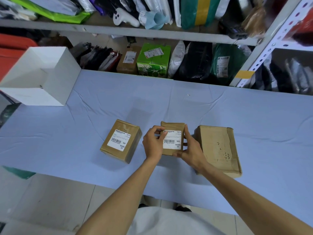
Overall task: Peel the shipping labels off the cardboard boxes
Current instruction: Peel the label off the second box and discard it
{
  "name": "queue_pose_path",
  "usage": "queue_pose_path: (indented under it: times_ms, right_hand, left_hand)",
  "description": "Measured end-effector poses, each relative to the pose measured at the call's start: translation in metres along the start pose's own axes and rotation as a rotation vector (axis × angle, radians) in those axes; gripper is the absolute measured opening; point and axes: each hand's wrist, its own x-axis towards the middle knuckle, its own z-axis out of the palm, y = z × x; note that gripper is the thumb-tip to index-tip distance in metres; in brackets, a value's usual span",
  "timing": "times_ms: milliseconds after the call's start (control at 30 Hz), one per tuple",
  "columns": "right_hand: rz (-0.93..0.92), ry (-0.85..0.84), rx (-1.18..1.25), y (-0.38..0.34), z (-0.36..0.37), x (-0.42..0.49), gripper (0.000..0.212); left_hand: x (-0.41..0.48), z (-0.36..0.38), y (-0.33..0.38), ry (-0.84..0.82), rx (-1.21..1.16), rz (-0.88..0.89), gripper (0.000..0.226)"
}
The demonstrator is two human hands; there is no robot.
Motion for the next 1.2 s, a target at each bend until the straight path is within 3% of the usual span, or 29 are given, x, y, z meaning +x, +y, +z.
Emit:
queue_pose_path:
  times_ms: [233,500,1067,1200]
  right_hand:
    - [-0.011,-0.001,-0.002,-0.001,-0.001,-0.004,0.125]
    - [-0.008,-0.017,-0.043,-0.002,-0.001,-0.003,0.128]
    - [-0.035,-0.039,-0.044,0.003,-0.003,-0.001,0.128]
    - [-0.036,-0.035,-0.032,0.004,-0.002,-0.001,0.127]
  left_hand:
    - [0.002,0.003,0.004,0.057,0.077,-0.008,0.010]
    - [0.004,0.003,0.006,-0.006,0.217,0.041,0.013]
    - [-0.001,-0.007,0.007,-0.126,0.210,0.112,0.009]
    - [-0.008,-0.009,0.001,-0.148,0.130,0.076,0.025]
